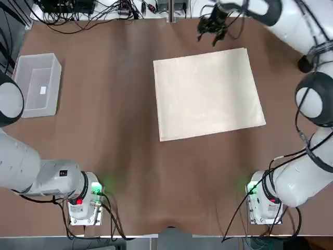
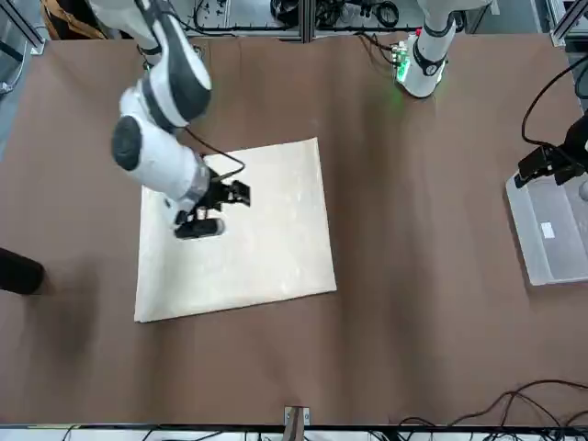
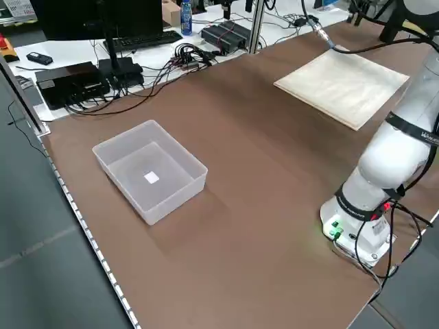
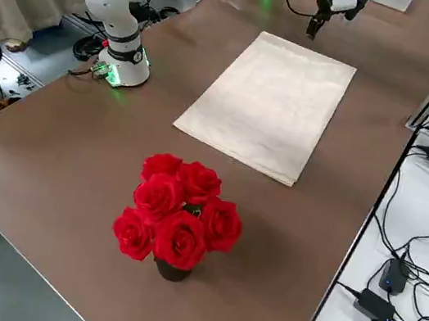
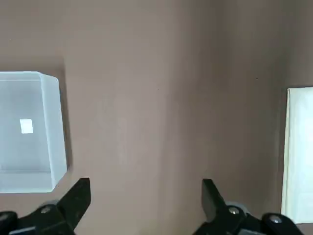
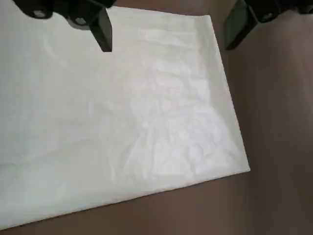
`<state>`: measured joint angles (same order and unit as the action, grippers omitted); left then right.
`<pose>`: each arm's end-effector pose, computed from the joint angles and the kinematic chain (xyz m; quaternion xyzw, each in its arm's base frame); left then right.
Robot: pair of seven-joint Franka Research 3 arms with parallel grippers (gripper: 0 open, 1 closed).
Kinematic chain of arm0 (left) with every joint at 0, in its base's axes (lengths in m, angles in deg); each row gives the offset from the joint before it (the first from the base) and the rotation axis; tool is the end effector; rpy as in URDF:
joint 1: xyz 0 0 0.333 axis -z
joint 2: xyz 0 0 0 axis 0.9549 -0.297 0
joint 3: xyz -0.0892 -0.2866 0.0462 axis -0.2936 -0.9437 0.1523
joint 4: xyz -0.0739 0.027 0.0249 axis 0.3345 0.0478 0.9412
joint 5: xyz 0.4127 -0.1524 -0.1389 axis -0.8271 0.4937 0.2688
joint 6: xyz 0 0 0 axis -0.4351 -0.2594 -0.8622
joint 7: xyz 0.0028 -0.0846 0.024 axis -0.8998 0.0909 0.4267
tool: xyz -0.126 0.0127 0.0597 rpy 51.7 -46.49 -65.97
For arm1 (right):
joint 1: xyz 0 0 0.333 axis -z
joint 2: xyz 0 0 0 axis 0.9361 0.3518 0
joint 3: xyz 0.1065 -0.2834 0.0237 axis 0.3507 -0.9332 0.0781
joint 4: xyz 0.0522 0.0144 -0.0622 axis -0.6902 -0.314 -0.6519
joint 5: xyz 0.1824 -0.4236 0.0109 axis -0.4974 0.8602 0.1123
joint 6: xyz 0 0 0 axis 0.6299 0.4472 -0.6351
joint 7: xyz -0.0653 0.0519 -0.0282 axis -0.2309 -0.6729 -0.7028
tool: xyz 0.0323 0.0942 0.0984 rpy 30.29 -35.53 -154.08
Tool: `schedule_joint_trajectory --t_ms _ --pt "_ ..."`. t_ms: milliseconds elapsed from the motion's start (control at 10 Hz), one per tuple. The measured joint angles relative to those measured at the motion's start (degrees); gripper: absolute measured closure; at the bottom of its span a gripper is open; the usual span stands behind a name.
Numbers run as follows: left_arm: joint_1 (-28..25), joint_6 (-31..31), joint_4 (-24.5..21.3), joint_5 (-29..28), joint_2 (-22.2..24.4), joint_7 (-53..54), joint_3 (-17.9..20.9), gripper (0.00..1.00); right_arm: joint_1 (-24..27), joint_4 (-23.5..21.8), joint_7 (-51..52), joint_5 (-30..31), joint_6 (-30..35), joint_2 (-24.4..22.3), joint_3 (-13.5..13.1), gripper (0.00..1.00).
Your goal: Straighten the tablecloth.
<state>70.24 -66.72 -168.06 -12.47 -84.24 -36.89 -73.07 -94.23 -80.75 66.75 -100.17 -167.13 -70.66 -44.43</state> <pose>0.6433 0.0146 0.5630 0.9996 0.0248 0.0045 0.0155 0.6414 0.2880 0.3925 -0.9886 0.0013 0.0464 0.1435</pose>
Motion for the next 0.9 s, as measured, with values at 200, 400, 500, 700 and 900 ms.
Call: schedule_joint_trajectory --t_ms 200,400,500,700,900 --pt "0.0 0.0 -0.01 0.0 -0.03 0.0 -0.02 0.0 3.8 0.3 1.77 10.98 3.48 -3.63 -0.09 0.0" --pt "0.0 0.0 -0.02 0.0 -0.03 0.0 -0.01 0.0 7.6 1.9 4.83 14.54 7.08 -5.85 -0.53 0.0" --pt "0.01 0.0 -0.02 0.0 -0.03 0.0 -0.03 0.0 10.96 3.4 7.52 15.12 9.7 -6.38 -0.6 0.0" --pt "0.01 0.0 -0.02 0.0 -0.03 0.0 -0.04 0.0 17.75 7.49 10.62 17.58 15.18 -7.36 -0.58 0.0" --pt "0.01 0.0 -0.02 0.0 -0.03 0.0 -0.04 0.0 21.98 9.21 13.4 18.43 16.79 -8.57 -0.45 0.0"
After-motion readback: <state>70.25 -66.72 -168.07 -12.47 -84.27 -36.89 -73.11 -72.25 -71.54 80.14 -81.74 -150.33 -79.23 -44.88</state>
